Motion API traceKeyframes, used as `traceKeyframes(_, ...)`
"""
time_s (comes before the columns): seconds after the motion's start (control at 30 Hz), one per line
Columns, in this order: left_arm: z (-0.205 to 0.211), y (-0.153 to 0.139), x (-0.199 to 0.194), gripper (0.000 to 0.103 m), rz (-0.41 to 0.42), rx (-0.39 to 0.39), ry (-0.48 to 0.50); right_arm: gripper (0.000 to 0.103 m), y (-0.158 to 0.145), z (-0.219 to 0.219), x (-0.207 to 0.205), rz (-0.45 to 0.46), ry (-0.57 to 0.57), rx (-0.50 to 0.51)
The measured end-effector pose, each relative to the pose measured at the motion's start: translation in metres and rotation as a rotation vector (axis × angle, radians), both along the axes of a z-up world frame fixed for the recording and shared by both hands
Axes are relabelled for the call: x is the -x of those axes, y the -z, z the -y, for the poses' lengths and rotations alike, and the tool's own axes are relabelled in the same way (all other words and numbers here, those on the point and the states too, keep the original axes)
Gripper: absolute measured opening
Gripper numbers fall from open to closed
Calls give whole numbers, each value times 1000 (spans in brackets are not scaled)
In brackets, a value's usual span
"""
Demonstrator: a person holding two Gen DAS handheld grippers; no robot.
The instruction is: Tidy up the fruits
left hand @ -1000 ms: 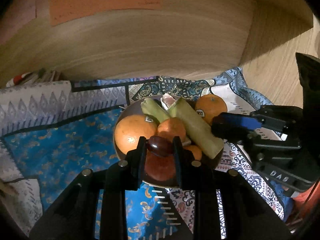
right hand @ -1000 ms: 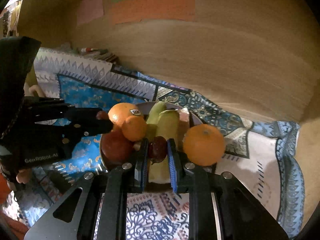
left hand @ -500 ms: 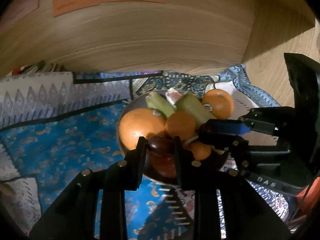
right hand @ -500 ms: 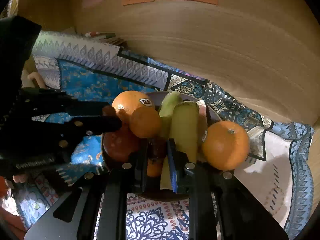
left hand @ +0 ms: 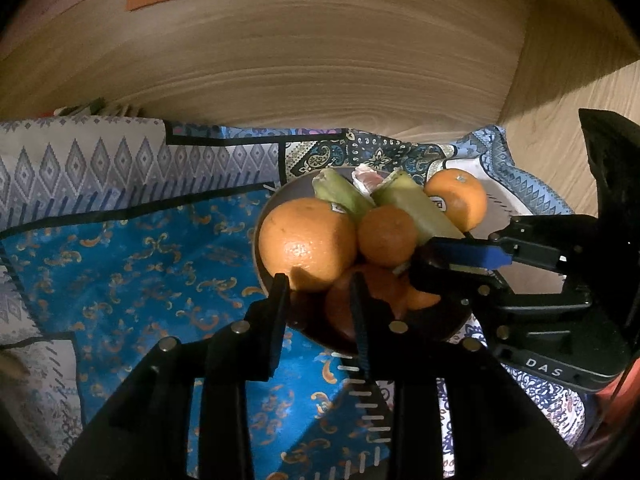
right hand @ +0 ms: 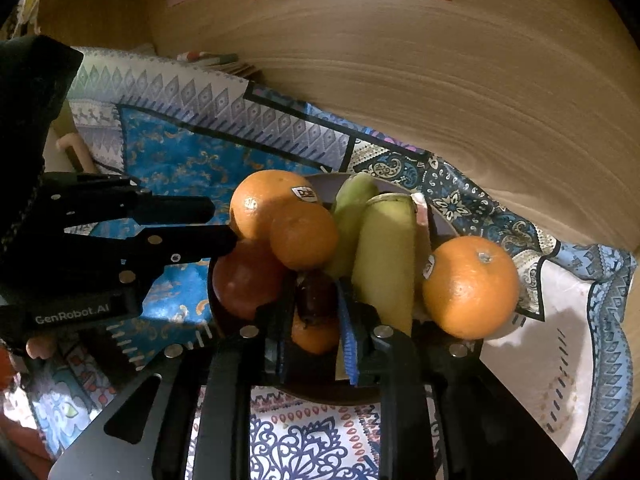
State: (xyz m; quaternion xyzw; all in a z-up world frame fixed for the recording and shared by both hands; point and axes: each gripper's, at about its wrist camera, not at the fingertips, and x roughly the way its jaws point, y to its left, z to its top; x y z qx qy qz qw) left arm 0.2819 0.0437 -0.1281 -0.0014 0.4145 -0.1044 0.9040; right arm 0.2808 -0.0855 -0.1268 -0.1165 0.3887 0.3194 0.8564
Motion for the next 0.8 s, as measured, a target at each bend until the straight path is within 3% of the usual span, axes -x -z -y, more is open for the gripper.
traceKeyframes(0.13,-3,-5,4,31,10,-2,-8,25,-1,0,2,9,-1,2)
traceKeyframes(0.3,-11,-23,16,31,52,3,-32,51,-12,1,10,77,22,10)
traceKeyframes(0.53,-20,-58,43,31,150,1,-79,51,-46,17,26,145,71,-39)
traceKeyframes(0.8,-12,-113,101,31,349,-6,-113,51,-109,42,89,330,135,-141)
